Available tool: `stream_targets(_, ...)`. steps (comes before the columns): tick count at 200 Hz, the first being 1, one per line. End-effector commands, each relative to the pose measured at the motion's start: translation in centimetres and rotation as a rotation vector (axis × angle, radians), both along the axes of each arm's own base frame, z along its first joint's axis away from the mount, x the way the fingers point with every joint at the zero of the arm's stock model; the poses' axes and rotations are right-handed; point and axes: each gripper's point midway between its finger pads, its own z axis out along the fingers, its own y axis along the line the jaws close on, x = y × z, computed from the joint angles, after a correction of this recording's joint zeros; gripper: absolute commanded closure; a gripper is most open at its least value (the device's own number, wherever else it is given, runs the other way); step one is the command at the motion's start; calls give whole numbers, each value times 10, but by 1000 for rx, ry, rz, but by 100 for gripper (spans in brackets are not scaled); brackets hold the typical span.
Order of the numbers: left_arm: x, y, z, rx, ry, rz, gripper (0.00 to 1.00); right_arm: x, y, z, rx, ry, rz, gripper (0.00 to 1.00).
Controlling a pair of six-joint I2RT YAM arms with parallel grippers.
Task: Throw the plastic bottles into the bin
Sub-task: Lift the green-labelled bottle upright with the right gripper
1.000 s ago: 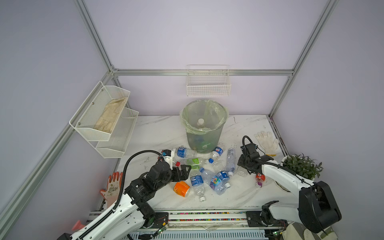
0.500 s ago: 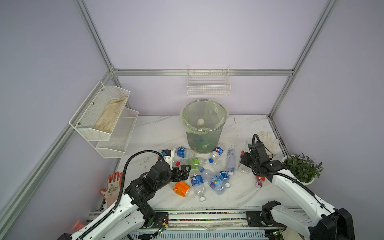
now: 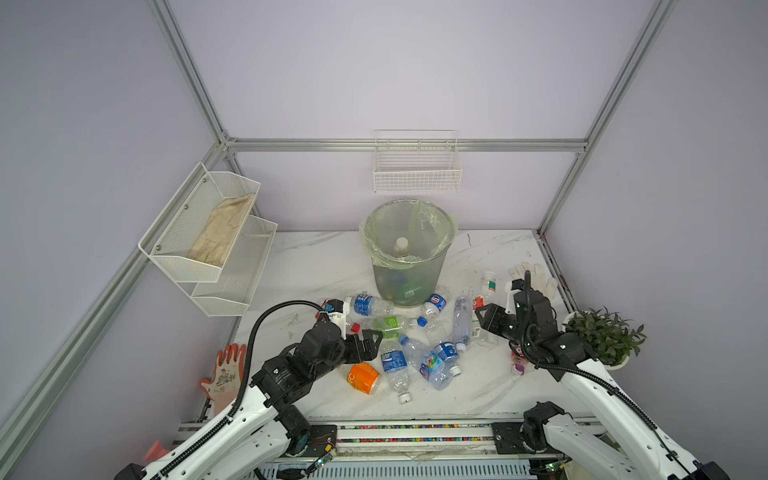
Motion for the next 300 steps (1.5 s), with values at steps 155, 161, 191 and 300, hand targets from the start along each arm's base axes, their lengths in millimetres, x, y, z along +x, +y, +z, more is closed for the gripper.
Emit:
stream_targets(155, 8, -17, 4, -32, -3, -30, 0, -34, -2, 148, 129, -381, 78, 100)
stream_targets(161, 9, -17, 5, -32, -4, -30, 0, -37, -3, 156, 137, -401, 79, 100)
stream_targets(191, 9, -19, 5, -31, -5, -35, 0, -49, -5, 189, 177, -495, 94, 100)
stream_targets(300, 9, -19, 7, -34, -15, -38, 0, -91, -6, 268, 299, -746, 171, 100)
